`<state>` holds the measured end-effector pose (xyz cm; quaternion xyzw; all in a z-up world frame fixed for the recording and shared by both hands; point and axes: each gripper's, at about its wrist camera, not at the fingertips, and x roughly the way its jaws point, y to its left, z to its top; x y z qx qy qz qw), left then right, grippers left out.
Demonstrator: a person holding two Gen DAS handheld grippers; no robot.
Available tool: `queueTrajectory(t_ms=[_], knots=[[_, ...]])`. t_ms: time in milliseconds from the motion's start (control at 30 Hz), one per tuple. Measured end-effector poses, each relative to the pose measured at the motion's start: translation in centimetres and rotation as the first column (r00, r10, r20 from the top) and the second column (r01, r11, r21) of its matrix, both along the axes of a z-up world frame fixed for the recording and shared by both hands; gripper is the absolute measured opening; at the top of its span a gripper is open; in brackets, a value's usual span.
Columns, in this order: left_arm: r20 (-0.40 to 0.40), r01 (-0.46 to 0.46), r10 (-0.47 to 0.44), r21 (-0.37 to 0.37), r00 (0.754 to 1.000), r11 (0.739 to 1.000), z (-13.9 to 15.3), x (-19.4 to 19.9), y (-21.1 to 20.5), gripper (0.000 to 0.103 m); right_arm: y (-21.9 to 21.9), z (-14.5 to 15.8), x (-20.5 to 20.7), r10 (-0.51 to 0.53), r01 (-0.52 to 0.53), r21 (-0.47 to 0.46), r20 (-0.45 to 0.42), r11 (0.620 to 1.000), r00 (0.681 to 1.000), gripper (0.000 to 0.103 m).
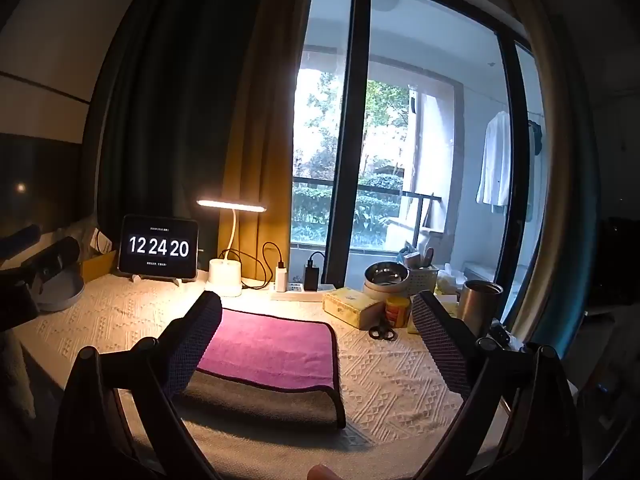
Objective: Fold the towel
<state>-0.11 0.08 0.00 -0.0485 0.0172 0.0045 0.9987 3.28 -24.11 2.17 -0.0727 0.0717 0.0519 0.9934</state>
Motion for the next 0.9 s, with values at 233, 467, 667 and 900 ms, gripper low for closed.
queueTrajectory(t_ms=[233,467,667,900], knots=[[-0.03,-0.006,0.008,0.062,1.0,0.998,-0.1,0.2,-1.2,0.103,-0.3,0.1,0.3,0.0,0.0,-0.003,-0.008,1.0,1.0,0.098],[-0.032,0.004,-0.003,0.027,0.999,1.0,0.1,0.4,-0.3,0.103,-0.2,0.2,0.3,0.001,-0.001,0.006,-0.02,1.0,1.0,0.098],[-0.038,-0.001,0.002,0.024,0.999,1.0,0.0,0.4,-0.2,0.103,-0.3,-0.1,0.3,0.002,-0.002,0.011,-0.025,1.0,1.0,0.098],[-0.04,0.001,0.0,0.025,0.999,1.0,0.0,0.4,-0.3,0.103,-0.5,-0.5,0.7,0.004,-0.004,0.014,-0.034,1.0,0.999,0.098]])
